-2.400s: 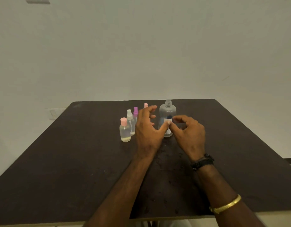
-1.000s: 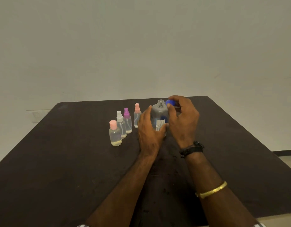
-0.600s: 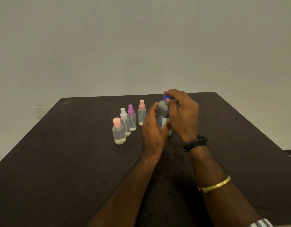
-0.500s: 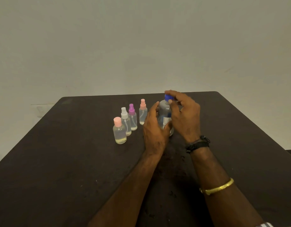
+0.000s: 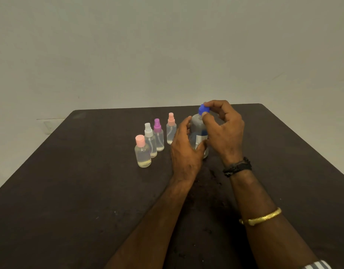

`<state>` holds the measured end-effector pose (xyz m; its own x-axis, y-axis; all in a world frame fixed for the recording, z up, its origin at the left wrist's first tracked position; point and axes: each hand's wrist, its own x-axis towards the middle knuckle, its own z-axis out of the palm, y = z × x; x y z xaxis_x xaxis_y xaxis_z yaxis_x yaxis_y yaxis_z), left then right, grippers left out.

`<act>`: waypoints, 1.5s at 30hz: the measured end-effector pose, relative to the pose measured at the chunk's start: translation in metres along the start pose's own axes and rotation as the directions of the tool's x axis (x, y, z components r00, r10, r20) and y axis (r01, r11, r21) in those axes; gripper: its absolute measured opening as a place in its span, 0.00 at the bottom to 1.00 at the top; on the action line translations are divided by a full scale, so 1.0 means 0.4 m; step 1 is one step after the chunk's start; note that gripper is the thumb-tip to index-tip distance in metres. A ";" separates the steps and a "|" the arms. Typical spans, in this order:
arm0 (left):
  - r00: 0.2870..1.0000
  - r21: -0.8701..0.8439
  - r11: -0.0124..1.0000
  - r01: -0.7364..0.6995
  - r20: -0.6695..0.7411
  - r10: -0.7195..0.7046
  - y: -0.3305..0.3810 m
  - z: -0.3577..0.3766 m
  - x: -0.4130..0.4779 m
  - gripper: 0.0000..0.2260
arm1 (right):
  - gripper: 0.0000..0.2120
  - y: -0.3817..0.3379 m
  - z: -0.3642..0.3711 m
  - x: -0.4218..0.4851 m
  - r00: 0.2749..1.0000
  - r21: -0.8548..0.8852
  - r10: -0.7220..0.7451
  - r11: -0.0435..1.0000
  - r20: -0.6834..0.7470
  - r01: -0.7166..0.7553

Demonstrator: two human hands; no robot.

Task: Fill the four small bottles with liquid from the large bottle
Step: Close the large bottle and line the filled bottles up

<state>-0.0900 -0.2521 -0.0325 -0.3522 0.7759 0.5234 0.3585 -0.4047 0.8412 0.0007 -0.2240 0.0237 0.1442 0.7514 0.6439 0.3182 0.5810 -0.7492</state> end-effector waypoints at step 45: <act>0.960 -0.050 0.980 0.192 0.217 -0.177 -0.006 -0.006 -0.007 0.42 | 0.36 0.093 -0.104 -0.004 0.968 -0.325 0.227 0.928 0.102 -0.183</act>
<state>-0.0920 -0.2546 -0.0358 -0.2140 0.9214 0.3244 0.2402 -0.2722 0.9318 0.0512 -0.2166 0.0011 0.1160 0.8916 0.4376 0.5729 0.2998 -0.7628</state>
